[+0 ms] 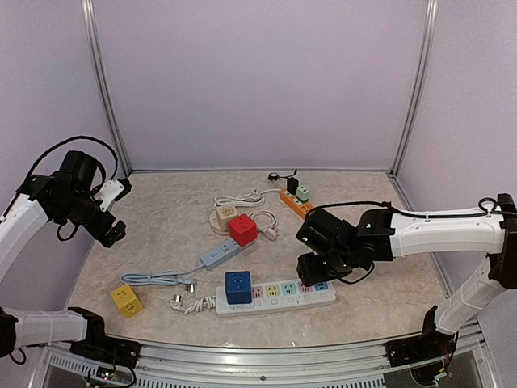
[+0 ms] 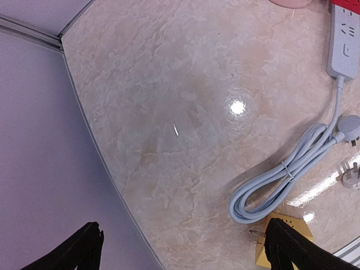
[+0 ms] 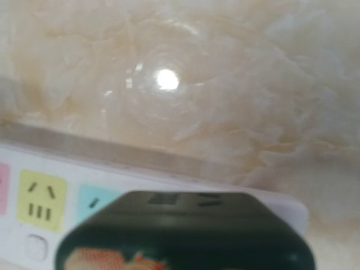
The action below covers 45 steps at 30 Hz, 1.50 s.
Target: Insert the plug
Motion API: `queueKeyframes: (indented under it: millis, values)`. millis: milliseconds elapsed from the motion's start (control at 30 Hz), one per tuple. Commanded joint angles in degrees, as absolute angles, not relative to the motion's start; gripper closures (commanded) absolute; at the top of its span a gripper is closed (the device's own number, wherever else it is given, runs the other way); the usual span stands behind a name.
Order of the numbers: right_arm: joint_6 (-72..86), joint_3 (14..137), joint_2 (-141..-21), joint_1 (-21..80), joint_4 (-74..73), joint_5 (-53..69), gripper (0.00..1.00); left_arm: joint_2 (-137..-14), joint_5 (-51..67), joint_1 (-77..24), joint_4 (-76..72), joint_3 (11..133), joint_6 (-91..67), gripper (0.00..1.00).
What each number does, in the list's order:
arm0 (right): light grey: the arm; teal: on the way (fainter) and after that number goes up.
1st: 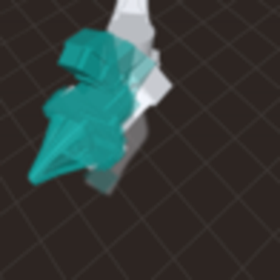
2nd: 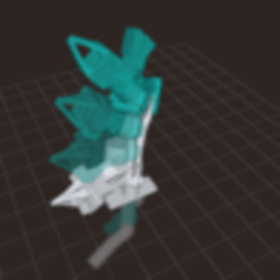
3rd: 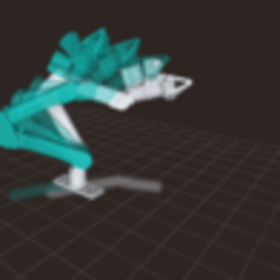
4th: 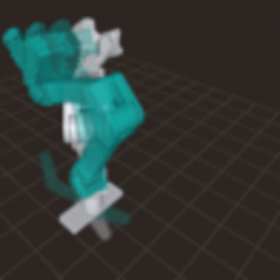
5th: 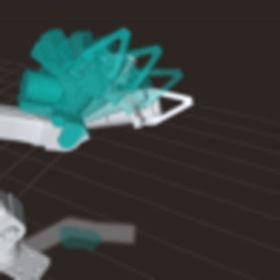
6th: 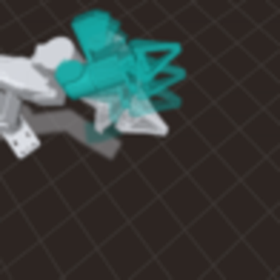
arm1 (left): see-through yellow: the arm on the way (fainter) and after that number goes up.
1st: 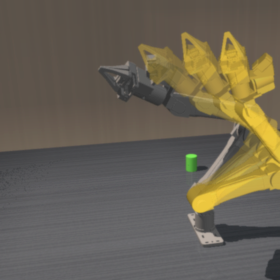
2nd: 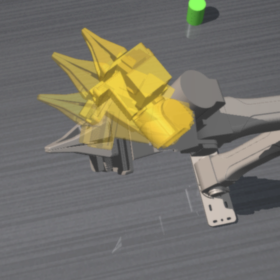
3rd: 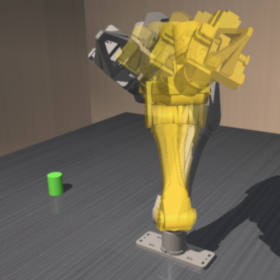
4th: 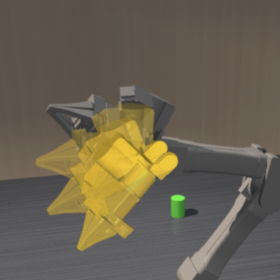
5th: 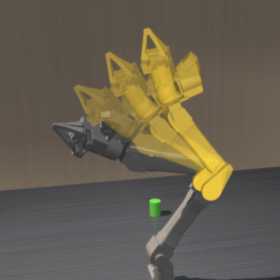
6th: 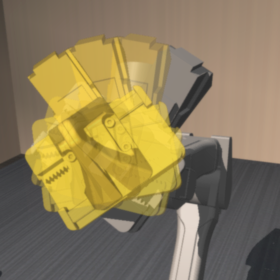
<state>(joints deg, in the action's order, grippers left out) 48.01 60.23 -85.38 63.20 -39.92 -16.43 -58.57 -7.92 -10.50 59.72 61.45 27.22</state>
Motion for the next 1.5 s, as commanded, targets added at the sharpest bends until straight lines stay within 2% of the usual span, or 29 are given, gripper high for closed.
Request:
queueKeyframes:
  millis: [0, 567, 767, 1200, 1467]
  values:
    - [47.39, 60.24, -87.33, 63.04, -36.04, -13.79, 1.0, -58.71, -7.29, -10.02, 60.29, 62.67, 26.96, 0.01]
    - [50.58, 61.87, -90.66, 64.87, -42.27, -14.76, 1.0, -59.22, -7.07, -9.93, 60.53, 63.02, 27.24, 0.01]
    - [51.11, 60.19, -90.9, 65.15, -38.17, -15.05, 1.0, -58.93, -6.68, -9.98, 60.62, 62.84, 27.37, 0.01]
    - [51.51, 72.48, -97.27, 69.63, -38.11, -18.21, 1.0, -58.41, -6.72, -10.0, 60.74, 62.75, 27.57, 0.01]
    - [55.15, 72.86, -100.35, 71.5, -36.73, -17.23, 1.0, -58.1, -6.69, -10.36, 60.81, 62.49, 27.85, 0.01]
